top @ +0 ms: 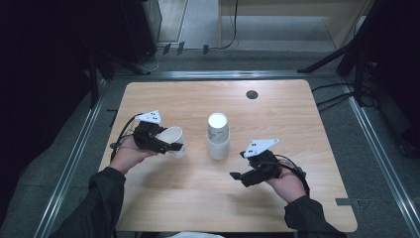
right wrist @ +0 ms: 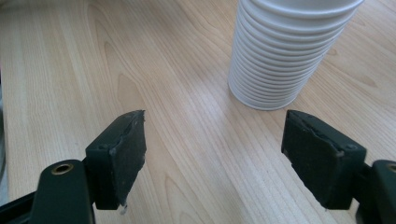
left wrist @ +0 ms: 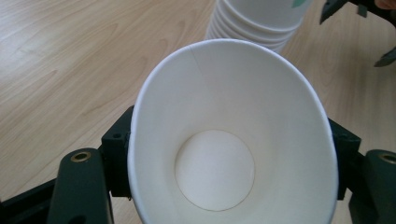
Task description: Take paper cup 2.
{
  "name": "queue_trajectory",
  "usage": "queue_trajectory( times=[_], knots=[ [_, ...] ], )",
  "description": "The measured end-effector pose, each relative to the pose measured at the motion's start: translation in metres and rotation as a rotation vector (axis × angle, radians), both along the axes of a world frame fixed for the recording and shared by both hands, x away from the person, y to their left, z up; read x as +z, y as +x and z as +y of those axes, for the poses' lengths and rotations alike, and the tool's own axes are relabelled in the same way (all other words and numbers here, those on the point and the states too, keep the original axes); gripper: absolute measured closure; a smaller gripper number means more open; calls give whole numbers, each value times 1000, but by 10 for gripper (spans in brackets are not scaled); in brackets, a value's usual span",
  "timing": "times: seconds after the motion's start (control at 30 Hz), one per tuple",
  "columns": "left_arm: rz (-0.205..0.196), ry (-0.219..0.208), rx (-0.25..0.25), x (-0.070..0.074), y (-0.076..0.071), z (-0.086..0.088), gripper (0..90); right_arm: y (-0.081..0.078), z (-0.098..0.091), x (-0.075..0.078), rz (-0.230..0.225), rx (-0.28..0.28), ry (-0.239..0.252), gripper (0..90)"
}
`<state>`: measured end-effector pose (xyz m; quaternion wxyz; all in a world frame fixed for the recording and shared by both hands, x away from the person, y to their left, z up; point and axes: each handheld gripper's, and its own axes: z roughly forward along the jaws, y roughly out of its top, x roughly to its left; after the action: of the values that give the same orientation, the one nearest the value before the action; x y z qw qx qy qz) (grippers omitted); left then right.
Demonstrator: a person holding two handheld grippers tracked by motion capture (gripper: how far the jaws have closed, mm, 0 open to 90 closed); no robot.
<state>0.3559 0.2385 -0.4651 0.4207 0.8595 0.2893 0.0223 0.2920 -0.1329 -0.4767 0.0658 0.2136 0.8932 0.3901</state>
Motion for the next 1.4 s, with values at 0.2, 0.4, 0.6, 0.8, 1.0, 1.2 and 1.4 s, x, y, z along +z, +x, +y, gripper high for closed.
queue_trajectory(
  times=[0.2, 0.4, 0.6, 0.8, 1.0, 1.2, 1.4],
  knots=[
    [-19, 31, 52, -2, 10, 10, 272, -1, -1, -2, 4, 0, -12, 224],
    [-10, 40, 89, -7, 18, 21, 271, -2, 0, -3, 8, 3, -16, 224],
    [-14, 63, 147, -14, 26, 36, 267, -2, 1, -4, 12, 10, -20, 224],
    [-14, 83, 229, -19, 32, 51, 266, -2, 3, -5, 15, 12, -28, 224],
    [-5, 110, 266, -23, 36, 61, 261, -2, 3, -6, 17, 15, -34, 224],
    [-1, 127, 312, -27, 38, 73, 258, -2, 2, -4, 10, 8, -24, 224],
    [14, 140, 348, -31, 40, 79, 254, -2, 4, -6, 6, 26, -30, 224]
  ],
)
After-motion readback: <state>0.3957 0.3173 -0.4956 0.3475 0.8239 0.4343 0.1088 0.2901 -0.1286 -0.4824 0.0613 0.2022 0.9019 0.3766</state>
